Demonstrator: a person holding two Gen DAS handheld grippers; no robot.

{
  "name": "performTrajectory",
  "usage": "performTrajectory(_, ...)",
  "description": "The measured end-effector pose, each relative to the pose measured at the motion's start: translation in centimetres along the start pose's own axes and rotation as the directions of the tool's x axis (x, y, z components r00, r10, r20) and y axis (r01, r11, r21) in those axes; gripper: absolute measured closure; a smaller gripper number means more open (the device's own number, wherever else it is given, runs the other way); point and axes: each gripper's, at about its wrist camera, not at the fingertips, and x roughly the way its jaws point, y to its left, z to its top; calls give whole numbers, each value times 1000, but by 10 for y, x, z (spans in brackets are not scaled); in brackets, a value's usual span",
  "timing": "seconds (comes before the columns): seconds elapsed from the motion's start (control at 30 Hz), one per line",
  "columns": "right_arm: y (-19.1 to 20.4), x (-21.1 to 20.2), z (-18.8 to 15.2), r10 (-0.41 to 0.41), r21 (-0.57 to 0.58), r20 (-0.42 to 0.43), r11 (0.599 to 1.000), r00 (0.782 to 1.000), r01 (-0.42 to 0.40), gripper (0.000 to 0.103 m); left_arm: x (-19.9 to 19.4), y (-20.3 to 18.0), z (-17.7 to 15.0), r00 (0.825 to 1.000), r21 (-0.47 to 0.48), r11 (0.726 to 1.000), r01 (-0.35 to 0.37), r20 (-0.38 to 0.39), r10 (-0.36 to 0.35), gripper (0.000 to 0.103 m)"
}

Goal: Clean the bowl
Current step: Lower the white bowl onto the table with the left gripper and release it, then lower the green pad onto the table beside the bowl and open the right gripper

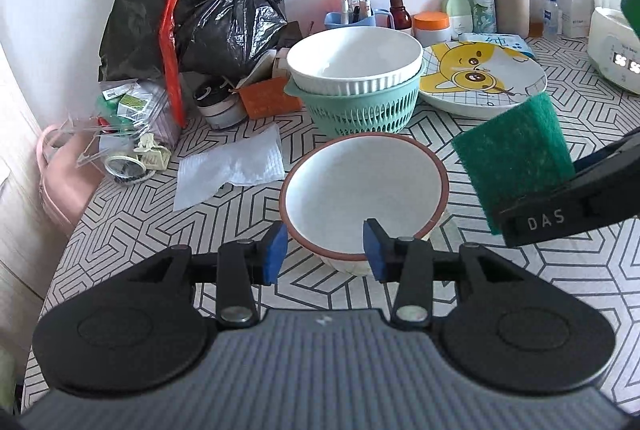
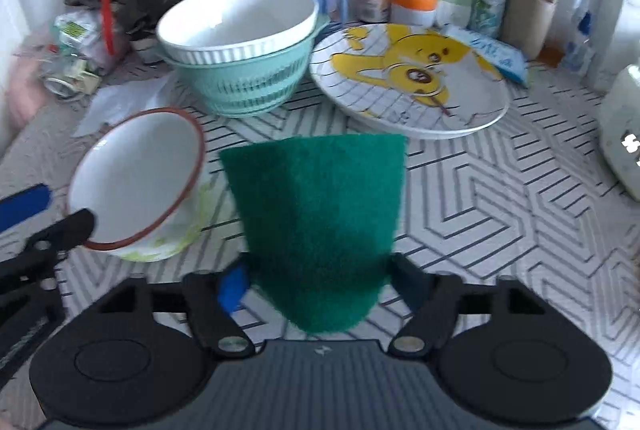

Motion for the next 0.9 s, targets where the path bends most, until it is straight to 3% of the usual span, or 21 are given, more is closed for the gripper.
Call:
performTrajectory(0.2,-8,3,-3,-64,-3,-27,998,998,64,2,0,6,-2,1000,-34,999,-27,-1,27,31)
performTrajectory(0.27,-15,0,-7,-38,34,-17,999,999,38,2,-1,7,-2,999,-39,999,-33,-2,33,24)
performTrajectory(0.37,-30,-17,-17,26,144,53,989,998,-34,2,0,7,-3,999,-43,999,-13,-33,12,0)
performTrajectory(0.47,-34,-39,-37,77,266,153,957,985,-116,2,5,0,-7,996,-37,999,-12,-86,9,0)
performTrajectory(0.6,-22,-47,-47,65,248,180,962,981,-110,2,13,-11,-14,980,-23,999,-37,-194,32,0)
performTrajectory(0.8,-3,-63,-67,31,183,207,981,978,-69,2,-15,-14,-30,992,-95,995,27,-123,-39,0)
performTrajectory(0.9,-1,-71,-75,36,177,226,981,973,-77,1,-29,-15,-33,996,-105,994,6,-90,-15,0)
